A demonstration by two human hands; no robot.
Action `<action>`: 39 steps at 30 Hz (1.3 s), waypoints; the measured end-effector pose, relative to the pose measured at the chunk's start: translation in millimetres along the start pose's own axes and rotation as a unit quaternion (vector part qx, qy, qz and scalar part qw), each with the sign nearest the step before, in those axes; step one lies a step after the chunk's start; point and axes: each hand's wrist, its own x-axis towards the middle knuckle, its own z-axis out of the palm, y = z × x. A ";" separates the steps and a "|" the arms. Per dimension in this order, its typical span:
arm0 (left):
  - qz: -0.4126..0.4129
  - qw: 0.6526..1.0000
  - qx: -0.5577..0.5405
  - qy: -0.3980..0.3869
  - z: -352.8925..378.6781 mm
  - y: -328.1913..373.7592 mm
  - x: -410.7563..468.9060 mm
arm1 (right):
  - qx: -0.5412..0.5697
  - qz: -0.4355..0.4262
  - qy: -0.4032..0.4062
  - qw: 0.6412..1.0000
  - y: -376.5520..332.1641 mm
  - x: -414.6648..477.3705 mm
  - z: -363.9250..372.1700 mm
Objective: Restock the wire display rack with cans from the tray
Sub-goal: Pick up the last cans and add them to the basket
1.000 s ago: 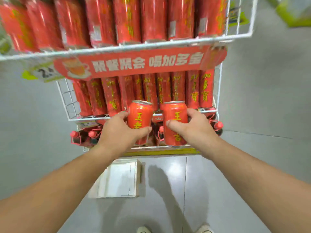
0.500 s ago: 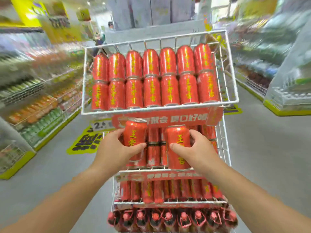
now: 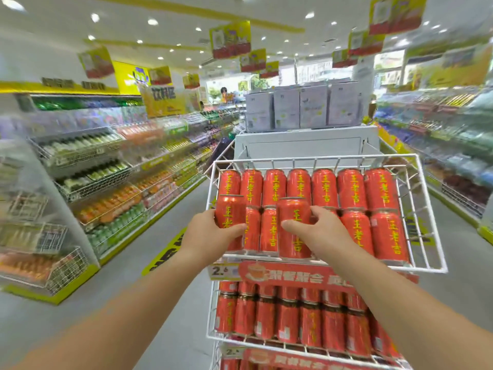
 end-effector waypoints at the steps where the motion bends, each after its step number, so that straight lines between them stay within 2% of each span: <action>1: -0.005 1.000 0.009 -0.001 -0.6 -3.1 4.3 | 0.003 -0.002 -0.012 1.000 -1.0 9.4 4.2; 4: -0.011 0.999 0.036 0.002 0.6 -12.7 15.0 | -0.026 0.011 -0.030 0.999 -2.7 34.4 23.1; 7: -0.029 0.999 0.016 -0.001 4.1 -21.7 25.3 | -0.044 0.003 -0.044 0.998 -1.1 50.9 45.7; 17: 0.014 0.999 -0.025 -0.044 17.4 -38.9 55.6 | -0.074 0.023 0.044 0.996 2.8 62.7 77.4; 25: 0.045 0.997 -0.015 -0.062 24.8 -71.4 61.2 | -0.108 0.008 0.065 0.992 0.3 49.8 92.7; 32: 0.040 0.999 -0.003 -0.028 25.8 -72.1 56.1 | -0.130 -0.002 0.081 0.988 2.5 38.5 104.6; 39: 0.021 0.995 -0.045 -0.090 13.0 -68.8 50.4 | -0.138 0.013 0.051 0.989 -0.2 35.4 102.2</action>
